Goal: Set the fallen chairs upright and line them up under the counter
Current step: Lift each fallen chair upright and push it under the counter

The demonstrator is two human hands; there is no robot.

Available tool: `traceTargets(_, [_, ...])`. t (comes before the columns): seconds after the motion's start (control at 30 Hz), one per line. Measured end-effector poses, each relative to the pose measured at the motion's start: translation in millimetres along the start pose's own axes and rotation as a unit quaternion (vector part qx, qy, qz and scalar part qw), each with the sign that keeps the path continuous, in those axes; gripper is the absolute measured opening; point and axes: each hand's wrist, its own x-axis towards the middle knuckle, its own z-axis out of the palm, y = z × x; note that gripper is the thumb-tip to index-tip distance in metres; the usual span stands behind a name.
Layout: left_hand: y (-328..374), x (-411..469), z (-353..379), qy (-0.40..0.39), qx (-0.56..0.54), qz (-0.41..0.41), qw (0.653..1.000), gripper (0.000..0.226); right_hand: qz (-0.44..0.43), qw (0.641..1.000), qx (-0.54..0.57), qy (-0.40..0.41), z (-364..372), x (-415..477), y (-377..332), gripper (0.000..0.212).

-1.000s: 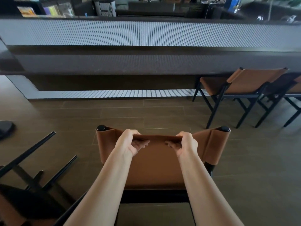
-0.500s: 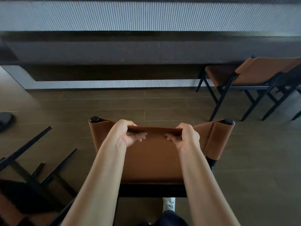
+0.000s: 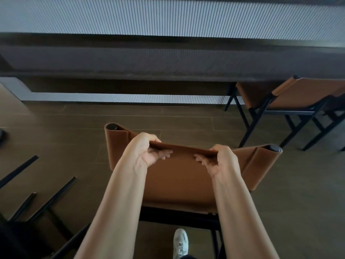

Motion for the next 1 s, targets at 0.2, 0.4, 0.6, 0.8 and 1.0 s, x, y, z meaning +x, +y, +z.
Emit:
traceTargets(0.2, [14.8,27.3,48.2,0.003,-0.019,0.024,1.000,0.012,-0.069,0.998,0.005,-0.003,28.0,24.9,-47.3,0.016])
traceTargets(0.4, [51.7,71.2,106.3,-0.018,-0.006,0.065,0.998,0.012,-0.121,0.993,0.011,-0.003,68.4,70.9,-108.7,0.030])
traceTargets(0.6, [110.7,131.7,185.5,-0.061,0.018,0.081,0.995,0.012,-0.140,0.990,0.018,-0.018,118.1,134.7,-188.6,0.015])
traceTargets(0.8, [149.7,189.3,264.6,-0.046,0.013,0.081,0.996,0.017,-0.134,0.991,0.026,-0.009,153.9,196.8,-257.9,0.025])
traceTargets(1.0, [181.2,252.0,329.6,-0.027,-0.002,0.056,0.998,0.015,-0.132,0.991,0.027,-0.001,184.4,260.3,-322.3,0.033])
